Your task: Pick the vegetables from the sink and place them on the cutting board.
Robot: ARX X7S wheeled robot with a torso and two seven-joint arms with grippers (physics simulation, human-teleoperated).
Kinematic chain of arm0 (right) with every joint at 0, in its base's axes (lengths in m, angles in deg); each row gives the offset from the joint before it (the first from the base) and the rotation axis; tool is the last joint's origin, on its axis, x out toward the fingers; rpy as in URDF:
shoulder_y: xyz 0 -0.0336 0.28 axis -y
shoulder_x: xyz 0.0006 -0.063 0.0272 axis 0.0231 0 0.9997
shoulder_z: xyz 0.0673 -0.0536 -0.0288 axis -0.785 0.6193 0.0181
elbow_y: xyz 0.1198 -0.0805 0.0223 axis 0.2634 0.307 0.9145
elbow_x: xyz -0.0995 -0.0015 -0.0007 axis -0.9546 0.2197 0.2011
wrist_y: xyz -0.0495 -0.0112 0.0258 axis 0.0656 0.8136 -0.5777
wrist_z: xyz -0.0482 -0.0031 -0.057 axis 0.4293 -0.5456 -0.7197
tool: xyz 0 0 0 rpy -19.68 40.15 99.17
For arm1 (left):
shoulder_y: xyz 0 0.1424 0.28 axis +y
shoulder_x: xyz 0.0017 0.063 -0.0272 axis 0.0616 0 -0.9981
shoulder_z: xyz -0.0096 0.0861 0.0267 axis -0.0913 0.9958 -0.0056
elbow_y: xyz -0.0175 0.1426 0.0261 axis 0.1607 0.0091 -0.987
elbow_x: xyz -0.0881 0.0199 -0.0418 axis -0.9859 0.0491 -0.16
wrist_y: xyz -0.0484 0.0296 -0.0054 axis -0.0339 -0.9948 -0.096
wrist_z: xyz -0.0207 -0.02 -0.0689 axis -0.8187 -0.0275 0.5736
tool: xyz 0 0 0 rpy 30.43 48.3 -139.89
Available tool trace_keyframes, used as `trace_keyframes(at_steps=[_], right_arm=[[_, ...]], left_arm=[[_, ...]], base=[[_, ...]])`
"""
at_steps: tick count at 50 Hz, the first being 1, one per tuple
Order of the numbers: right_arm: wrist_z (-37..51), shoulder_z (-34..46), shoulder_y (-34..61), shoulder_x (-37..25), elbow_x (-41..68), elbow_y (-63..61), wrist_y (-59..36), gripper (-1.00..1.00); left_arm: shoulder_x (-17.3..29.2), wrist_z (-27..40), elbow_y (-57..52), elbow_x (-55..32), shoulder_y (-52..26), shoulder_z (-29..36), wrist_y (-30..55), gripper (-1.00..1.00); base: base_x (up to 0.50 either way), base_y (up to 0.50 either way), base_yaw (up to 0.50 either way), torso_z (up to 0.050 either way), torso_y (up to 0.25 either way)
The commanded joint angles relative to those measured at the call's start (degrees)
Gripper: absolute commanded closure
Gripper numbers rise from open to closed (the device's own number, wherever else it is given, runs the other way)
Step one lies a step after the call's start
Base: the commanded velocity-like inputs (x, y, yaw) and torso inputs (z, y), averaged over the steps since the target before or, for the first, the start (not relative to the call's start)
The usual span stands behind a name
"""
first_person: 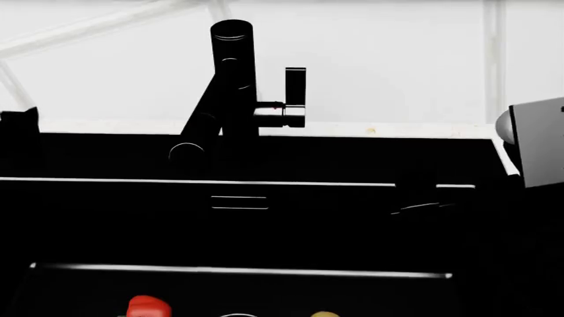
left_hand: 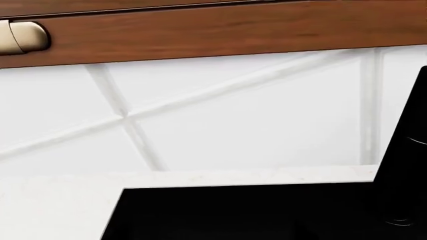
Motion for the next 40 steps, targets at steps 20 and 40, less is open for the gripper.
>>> trace_keyframes(at_steps=[20,40], right_arm=[[-1.73,14.70,-0.43,3.58,-0.26,10.97,1.36,-1.00],[-8.46,29.72,1.42,8.10,-8.59,34.57,14.91,-1.00]], left_arm=[[-3.43,-4.30,3.89,-5.18,2.43,5.63,6.14,-1.00],[-8.30,-10.89,24.70,1.92,1.32,18.73,-4.83,-1.00]], base=[[0.00,0.00,0.00,0.000,0.001],[0.00,0.00,0.00,0.000,0.001]])
